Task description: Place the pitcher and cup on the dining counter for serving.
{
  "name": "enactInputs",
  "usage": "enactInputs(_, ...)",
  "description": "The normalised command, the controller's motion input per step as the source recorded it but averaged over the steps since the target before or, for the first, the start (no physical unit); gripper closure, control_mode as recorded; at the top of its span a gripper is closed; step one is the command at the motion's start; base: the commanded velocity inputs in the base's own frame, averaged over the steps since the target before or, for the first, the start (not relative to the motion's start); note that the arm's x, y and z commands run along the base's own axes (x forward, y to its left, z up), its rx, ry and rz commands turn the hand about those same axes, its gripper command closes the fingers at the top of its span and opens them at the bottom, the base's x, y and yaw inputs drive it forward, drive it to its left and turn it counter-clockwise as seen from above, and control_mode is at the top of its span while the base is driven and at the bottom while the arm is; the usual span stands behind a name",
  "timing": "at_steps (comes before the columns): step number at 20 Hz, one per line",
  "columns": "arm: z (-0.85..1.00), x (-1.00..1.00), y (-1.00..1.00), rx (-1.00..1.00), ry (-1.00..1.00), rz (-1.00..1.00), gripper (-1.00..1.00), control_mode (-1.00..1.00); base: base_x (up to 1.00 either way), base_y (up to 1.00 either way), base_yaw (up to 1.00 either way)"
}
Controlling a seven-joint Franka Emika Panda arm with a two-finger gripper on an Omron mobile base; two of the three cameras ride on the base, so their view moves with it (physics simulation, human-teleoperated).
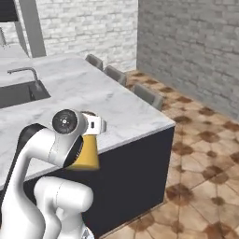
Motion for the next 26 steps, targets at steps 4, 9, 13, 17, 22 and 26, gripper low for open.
enactInputs(4, 0.00, 0.00, 0.00, 0.00, 0.00, 0.00, 1.00, 1.00, 1.00, -0.47, 0.66)
enactInputs(9, 0.00, 0.00, 0.00, 0.00, 0.00, 0.00, 1.00, 1.00, 0.99, -0.54, 0.67)
enactInputs(13, 0.00, 0.71, -0.44, 0.18, -0.03, 0.43, 1.00, -1.00, 0.23, -0.16, 0.16)
enactInputs(17, 0.00, 1.00, -0.13, 0.33, 0.00, 0.40, 1.00, -1.00, 0.00, 0.00, 0.00)
enactInputs(22, 0.00, 1.00, 0.01, 0.28, 0.05, 0.24, 1.00, -1.00, 0.00, 0.00, 0.00)
enactInputs(26, 0.00, 1.00, 0.04, 0.23, 0.13, 0.15, 1.00, -1.00, 0.00, 0.00, 0.00)
